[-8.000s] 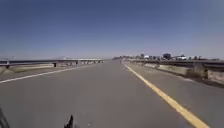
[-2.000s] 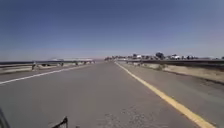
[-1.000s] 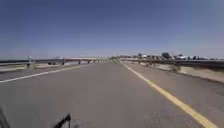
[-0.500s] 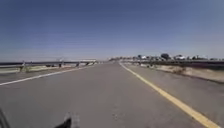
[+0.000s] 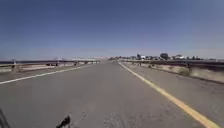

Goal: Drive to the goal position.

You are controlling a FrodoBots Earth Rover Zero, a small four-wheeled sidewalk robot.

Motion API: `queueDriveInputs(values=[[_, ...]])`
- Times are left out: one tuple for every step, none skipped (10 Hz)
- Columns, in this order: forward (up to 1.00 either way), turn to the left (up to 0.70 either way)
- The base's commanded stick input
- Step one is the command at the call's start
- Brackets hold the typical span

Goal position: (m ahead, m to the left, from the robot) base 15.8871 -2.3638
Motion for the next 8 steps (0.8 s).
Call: queueDriveInputs(values=[[1.00, 0.00], [1.00, 0.00], [1.00, 0.00], [1.00, 0.00], [1.00, 0.00], [1.00, 0.00], [1.00, 0.00], [1.00, 0.00]])
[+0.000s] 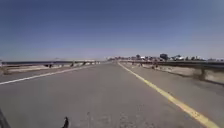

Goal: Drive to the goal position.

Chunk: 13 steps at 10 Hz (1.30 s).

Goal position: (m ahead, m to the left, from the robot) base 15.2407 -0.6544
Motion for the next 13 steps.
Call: queueDriveInputs(values=[[1.00, 0.00], [1.00, 0.00], [1.00, 0.00], [1.00, 0.00], [1.00, 0.00], [1.00, 0.00], [1.00, 0.00], [1.00, 0.00], [1.00, 0.00], [1.00, 0.00], [1.00, 0.00], [1.00, 0.00], [1.00, 0.00]])
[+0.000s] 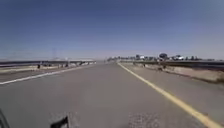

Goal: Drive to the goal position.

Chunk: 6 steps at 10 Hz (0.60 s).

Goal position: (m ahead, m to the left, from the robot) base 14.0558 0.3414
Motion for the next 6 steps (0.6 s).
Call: queueDriveInputs(values=[[1.00, 0.00], [1.00, 0.00], [1.00, 0.00], [1.00, 0.00], [1.00, 0.00], [1.00, 0.00]])
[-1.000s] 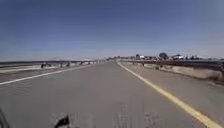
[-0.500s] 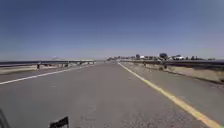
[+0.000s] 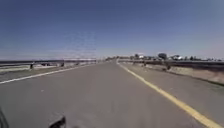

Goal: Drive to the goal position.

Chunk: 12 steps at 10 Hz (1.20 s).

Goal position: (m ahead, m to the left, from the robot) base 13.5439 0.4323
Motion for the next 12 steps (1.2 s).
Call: queueDriveInputs(values=[[1.00, 0.00], [1.00, 0.00], [1.00, 0.00], [1.00, 0.00], [1.00, 0.00], [1.00, 0.00], [1.00, 0.00], [1.00, 0.00], [1.00, 0.00], [1.00, 0.00], [1.00, 0.00], [1.00, 0.00]])
